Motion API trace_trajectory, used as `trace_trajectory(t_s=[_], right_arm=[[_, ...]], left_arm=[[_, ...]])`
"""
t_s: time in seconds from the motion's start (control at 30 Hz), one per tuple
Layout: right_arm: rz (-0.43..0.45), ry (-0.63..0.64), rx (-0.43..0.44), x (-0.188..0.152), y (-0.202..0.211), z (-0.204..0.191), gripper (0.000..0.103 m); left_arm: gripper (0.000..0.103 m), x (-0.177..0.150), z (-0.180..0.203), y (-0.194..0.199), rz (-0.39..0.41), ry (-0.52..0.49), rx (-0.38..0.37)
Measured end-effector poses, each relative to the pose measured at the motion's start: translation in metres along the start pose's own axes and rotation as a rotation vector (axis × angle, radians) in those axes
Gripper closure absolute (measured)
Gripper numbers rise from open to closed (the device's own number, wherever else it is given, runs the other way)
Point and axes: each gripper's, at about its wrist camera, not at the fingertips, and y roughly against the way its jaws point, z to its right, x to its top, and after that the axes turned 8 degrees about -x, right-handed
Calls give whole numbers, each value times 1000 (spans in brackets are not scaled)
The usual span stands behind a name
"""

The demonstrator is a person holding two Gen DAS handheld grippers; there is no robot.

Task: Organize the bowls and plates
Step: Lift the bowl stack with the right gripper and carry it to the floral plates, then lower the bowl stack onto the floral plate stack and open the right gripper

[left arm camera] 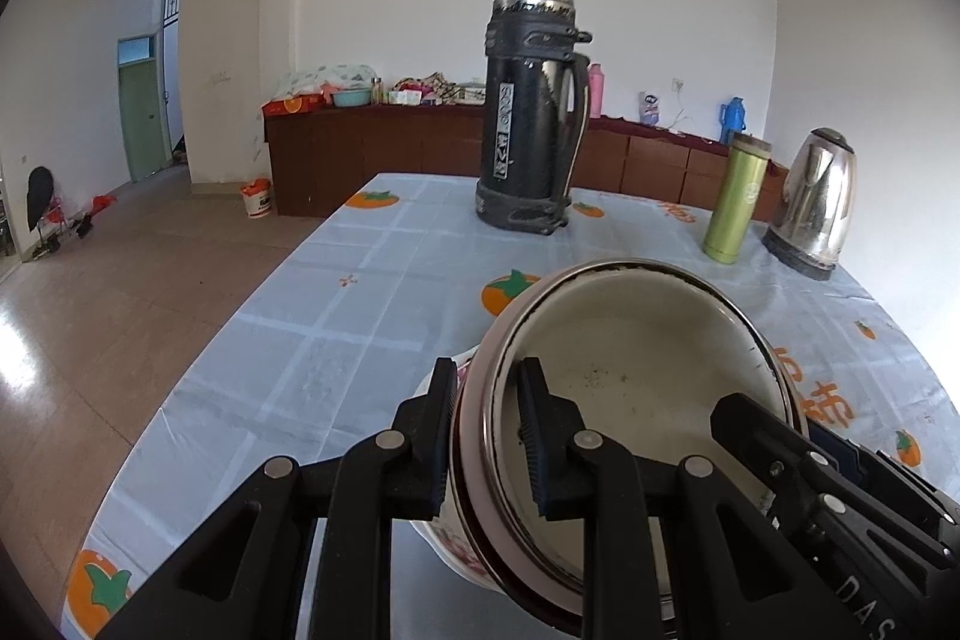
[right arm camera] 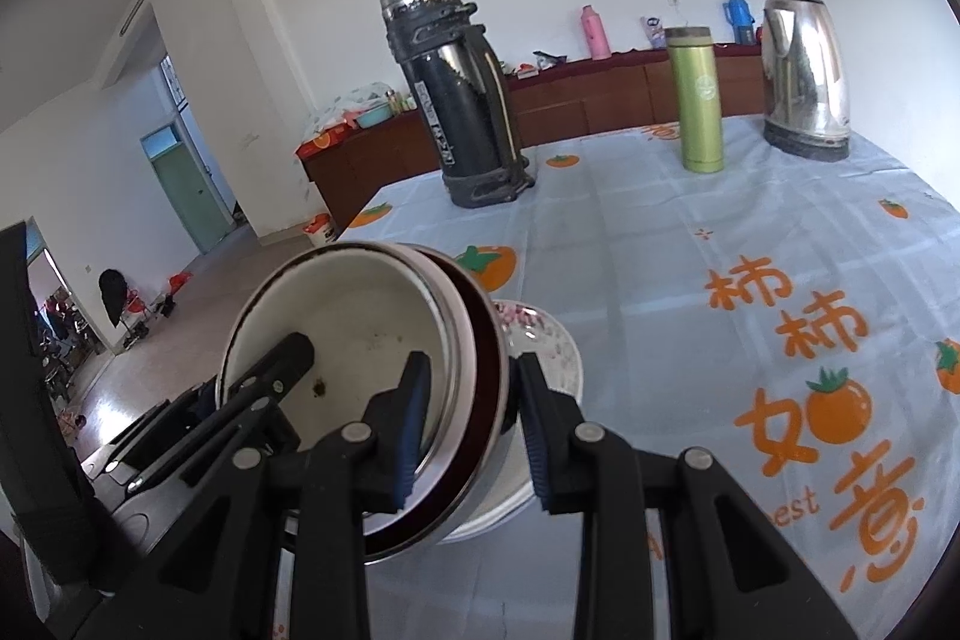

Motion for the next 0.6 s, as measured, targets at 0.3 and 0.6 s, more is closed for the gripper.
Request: trace_trajectory(t_s=[0.3,0.6], right_arm=[[-46,-2,9,2,-23,0,73],[-76,-8,5,5,-33,2,73]], left_arm=[[80,1,-7,-17,-42,13,18],[79,-1,-8,-32,-80,28,21]])
